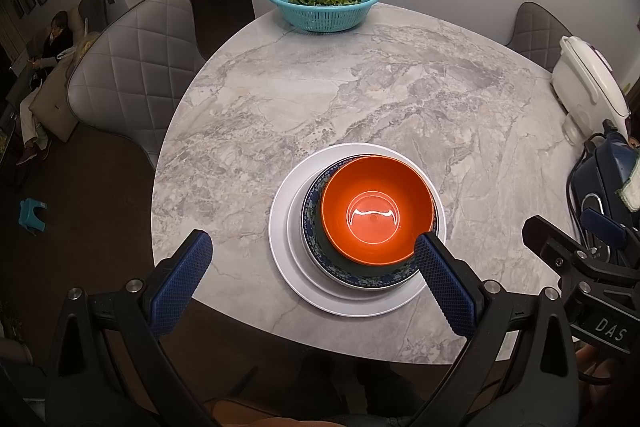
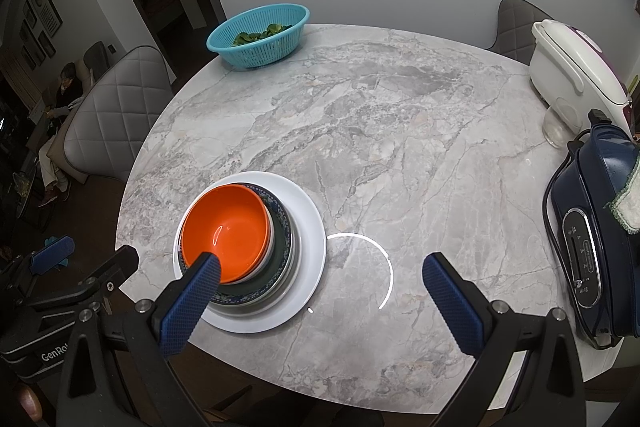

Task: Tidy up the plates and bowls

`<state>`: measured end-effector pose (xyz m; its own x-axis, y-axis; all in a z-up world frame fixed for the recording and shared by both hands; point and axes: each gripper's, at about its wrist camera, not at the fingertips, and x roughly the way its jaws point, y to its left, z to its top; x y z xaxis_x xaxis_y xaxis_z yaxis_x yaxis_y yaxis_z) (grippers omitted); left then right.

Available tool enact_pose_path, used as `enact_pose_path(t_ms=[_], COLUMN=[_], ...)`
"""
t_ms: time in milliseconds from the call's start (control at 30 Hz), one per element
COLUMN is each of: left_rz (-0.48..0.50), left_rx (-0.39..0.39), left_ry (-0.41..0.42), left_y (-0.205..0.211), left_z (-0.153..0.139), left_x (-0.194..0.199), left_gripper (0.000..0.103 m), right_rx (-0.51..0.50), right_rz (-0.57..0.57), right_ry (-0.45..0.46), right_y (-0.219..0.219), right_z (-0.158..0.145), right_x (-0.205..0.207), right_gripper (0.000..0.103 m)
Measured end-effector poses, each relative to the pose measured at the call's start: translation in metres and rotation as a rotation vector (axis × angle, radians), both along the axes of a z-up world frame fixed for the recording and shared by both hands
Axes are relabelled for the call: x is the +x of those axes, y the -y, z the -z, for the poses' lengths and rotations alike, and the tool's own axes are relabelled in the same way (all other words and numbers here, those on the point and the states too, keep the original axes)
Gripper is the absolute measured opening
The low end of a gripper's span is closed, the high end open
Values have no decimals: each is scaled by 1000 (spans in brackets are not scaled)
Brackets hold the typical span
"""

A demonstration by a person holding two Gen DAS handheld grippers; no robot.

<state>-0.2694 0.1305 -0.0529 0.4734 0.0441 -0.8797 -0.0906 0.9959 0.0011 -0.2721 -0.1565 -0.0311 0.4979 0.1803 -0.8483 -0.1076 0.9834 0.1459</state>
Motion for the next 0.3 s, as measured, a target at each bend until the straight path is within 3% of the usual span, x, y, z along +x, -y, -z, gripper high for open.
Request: enact_pose_path(t_ms=[300], left_rz=[-6], left_rx=[1], left_ry=[2], left_y=[-1], left_z=[5], left_x=[3], left_gripper=[103], right_rx=[1], right_rz=[-1], right_ry=[-2], right_y=[0], right_z=[1], right_x=[0], right_gripper=[103])
